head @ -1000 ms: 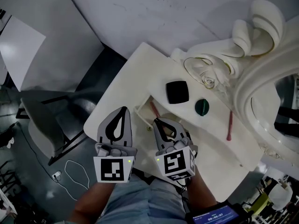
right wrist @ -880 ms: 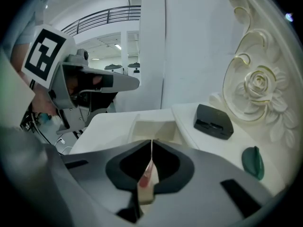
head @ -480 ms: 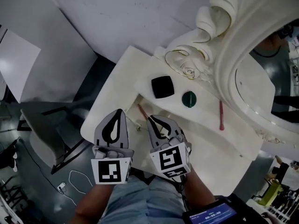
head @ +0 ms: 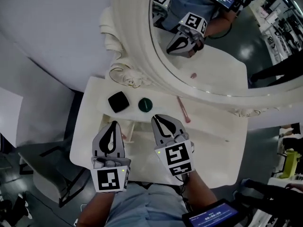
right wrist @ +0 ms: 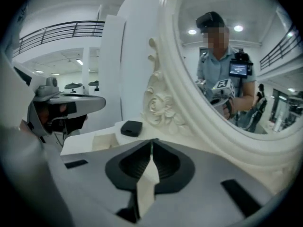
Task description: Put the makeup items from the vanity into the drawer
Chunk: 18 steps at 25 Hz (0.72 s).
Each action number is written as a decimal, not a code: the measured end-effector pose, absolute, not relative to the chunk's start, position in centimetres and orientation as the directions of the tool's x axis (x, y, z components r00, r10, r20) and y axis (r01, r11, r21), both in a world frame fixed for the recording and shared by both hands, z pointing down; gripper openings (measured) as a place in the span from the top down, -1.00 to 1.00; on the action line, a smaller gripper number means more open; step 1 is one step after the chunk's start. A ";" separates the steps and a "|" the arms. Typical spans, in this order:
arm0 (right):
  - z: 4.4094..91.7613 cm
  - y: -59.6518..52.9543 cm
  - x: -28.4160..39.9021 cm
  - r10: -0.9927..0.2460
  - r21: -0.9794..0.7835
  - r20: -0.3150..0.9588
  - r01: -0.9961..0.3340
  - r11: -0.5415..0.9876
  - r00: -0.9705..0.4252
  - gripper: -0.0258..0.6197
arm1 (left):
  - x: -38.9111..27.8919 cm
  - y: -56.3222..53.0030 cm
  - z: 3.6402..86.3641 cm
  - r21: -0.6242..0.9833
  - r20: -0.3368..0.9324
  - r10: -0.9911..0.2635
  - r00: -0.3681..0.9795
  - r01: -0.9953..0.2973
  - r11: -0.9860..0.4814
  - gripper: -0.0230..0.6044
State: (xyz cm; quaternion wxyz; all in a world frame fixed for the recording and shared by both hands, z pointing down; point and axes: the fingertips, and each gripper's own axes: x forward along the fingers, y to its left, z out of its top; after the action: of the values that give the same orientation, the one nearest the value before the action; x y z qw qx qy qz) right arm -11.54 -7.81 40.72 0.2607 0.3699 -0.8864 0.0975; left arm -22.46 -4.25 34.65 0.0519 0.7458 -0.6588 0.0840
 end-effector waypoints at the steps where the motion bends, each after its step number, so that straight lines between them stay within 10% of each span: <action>1: 40.6 -8.4 -10.1 -0.630 0.020 0.535 -0.737 0.676 -0.563 0.89 | -21.8 -4.6 34.5 -0.034 0.189 -0.972 0.138 -0.989 -0.147 0.93; 18: 45.9 -12.2 2.4 -0.599 0.006 0.711 -0.849 0.528 -0.367 0.65 | -15.6 -7.8 36.4 -0.009 0.282 -0.942 0.181 -0.982 -0.191 0.93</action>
State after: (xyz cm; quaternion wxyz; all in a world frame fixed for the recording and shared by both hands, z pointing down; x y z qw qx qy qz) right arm 2.44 -12.18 45.94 0.3382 0.4494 -0.8059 0.1850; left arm -15.62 -7.77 36.35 0.0872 0.7633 -0.6301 0.1130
